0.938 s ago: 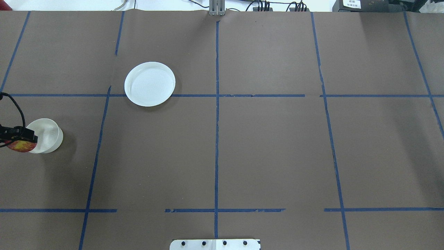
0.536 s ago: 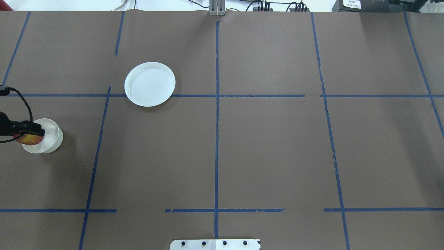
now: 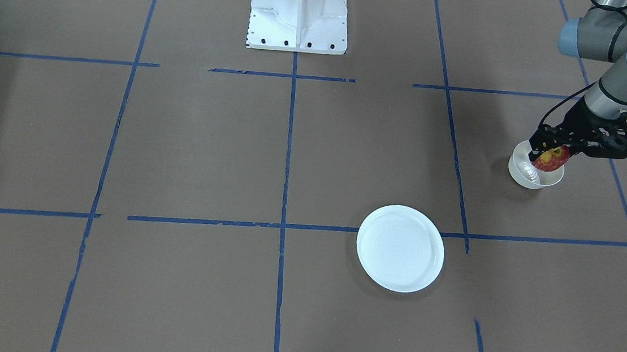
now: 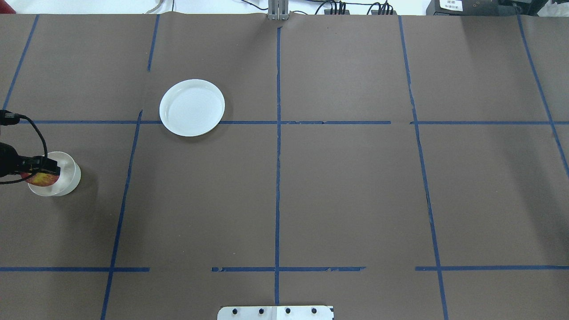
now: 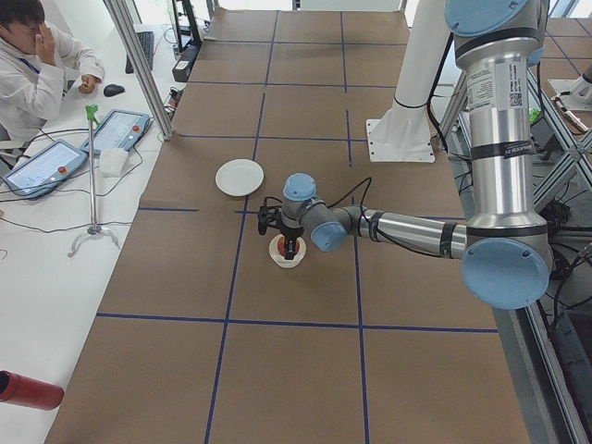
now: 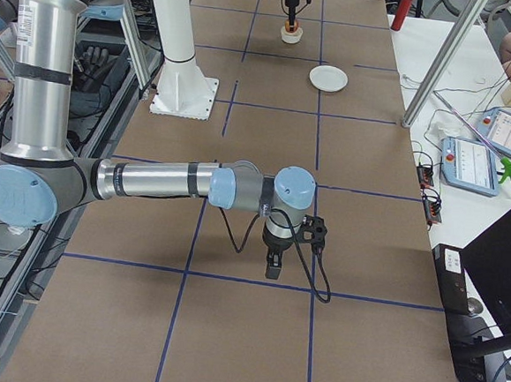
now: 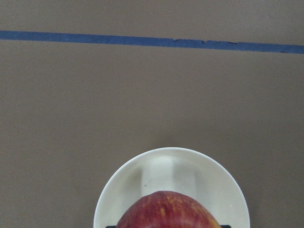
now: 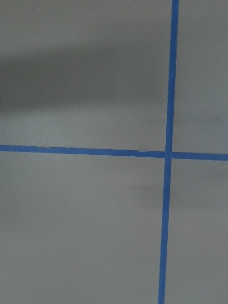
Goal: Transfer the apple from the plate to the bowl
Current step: 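Lower the apple into the bowl and open the left gripper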
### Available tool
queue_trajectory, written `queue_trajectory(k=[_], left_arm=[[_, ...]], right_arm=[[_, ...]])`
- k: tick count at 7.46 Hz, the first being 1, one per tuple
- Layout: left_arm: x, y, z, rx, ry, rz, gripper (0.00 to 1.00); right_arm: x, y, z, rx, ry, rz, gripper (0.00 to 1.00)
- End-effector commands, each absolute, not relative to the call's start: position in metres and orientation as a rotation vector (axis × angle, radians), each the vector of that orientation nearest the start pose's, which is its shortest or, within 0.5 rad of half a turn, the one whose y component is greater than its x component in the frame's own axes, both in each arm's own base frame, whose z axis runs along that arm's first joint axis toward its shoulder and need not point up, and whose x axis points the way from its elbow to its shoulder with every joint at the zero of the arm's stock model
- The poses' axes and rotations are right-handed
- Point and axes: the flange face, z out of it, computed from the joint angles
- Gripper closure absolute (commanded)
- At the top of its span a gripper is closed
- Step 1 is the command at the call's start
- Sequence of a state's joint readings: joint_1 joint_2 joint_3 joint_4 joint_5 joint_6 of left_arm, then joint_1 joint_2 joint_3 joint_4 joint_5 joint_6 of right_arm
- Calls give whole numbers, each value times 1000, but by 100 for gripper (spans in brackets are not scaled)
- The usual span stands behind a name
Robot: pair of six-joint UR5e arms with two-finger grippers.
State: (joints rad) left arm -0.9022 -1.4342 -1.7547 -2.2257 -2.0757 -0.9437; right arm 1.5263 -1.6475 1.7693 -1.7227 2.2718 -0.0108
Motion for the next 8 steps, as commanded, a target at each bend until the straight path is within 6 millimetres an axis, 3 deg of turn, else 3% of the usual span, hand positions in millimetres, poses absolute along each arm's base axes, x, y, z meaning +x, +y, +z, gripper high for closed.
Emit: queue_trajectory(k=[1, 4, 7, 8], left_arm=[[228, -423, 568, 123, 830, -79, 63], [231, -422, 571, 116, 828, -74, 2], [231, -422, 566, 118, 836, -69, 1], [222, -419, 555, 137, 850, -66, 2]], right_arm=[[49, -457, 617, -38, -700, -43, 0], [49, -457, 618, -40, -700, -43, 0], [49, -457, 617, -38, -700, -43, 0], [49, -457, 617, -39, -700, -44, 0]])
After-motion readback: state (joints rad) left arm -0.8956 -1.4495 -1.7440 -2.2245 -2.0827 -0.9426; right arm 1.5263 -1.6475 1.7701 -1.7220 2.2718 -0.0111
